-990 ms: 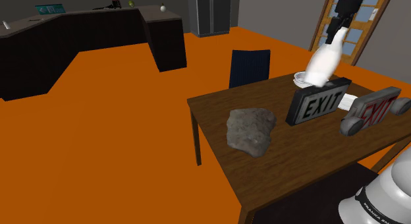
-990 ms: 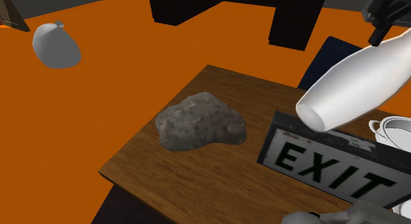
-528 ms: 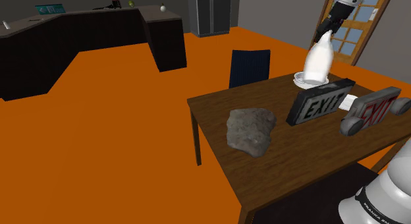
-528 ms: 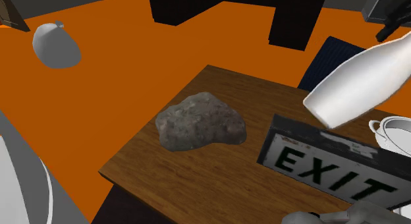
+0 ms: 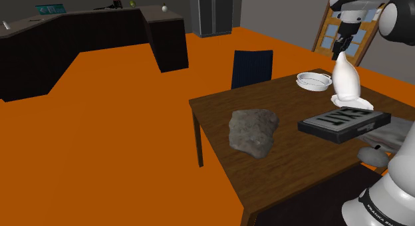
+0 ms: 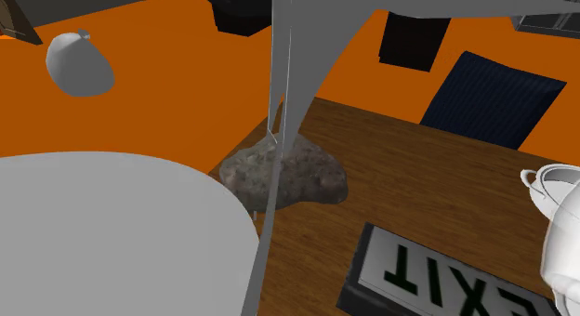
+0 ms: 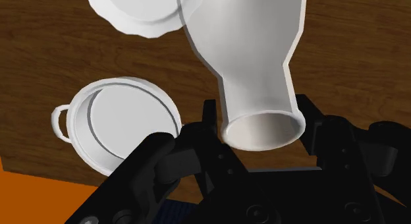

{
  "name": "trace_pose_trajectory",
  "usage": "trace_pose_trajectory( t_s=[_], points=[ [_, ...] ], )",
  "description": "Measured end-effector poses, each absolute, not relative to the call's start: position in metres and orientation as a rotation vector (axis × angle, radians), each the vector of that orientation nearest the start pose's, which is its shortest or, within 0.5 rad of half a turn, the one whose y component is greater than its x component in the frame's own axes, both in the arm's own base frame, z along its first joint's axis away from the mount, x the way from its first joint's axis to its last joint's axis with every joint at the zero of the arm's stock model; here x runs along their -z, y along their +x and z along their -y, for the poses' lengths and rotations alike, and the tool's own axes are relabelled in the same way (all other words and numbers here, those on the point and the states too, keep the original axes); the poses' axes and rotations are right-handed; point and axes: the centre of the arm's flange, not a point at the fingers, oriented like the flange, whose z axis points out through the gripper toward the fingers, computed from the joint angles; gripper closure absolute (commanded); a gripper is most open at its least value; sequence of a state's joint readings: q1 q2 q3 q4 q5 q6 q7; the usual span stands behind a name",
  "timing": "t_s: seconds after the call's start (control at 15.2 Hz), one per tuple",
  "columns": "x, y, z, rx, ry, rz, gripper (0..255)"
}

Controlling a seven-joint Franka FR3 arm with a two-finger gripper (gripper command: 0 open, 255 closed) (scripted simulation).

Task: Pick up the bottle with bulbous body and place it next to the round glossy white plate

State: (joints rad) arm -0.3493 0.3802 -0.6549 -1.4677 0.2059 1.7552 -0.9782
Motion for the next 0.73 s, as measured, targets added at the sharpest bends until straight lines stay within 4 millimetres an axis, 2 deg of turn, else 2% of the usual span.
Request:
trace_pose_trajectory(
  t_s=[0.73],
  points=[
    [-0.445, 0.421, 0.509, -0.032, -3.156, -0.042, 255]
  ],
)
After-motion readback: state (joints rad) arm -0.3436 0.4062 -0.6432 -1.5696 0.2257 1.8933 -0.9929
